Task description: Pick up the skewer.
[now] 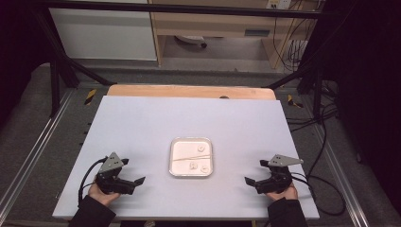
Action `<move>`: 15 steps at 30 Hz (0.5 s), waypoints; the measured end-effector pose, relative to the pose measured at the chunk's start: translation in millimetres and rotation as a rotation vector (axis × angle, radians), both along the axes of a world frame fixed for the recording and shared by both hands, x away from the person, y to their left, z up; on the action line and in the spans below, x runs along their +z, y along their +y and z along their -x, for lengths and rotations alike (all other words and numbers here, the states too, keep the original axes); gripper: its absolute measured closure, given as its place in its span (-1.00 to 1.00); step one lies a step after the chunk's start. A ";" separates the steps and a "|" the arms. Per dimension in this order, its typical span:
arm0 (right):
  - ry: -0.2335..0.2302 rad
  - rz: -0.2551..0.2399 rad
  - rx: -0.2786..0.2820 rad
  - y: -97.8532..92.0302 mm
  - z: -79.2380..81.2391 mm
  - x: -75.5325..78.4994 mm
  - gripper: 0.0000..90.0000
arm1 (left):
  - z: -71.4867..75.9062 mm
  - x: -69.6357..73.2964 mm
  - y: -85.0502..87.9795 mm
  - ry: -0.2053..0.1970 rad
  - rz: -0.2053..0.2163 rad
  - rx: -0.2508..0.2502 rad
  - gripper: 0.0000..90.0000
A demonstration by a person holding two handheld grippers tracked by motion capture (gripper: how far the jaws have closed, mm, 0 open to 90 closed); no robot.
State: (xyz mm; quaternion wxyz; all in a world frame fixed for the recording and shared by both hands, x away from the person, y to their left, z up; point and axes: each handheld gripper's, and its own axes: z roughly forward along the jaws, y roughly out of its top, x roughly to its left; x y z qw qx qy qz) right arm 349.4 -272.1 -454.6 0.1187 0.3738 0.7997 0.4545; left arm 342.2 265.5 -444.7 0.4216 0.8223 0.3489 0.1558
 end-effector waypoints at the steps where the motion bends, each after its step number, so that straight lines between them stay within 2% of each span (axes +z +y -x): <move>1: 0.001 -0.001 -0.001 0.0 0.1 0.1 -0.98 | 0.2 0.2 -0.3 0.000 0.002 0.000 -0.93; 15: -0.004 -0.004 -0.001 0.1 -0.4 0.6 -0.98 | -0.8 1.8 -3.3 -0.001 -0.005 -0.004 -0.93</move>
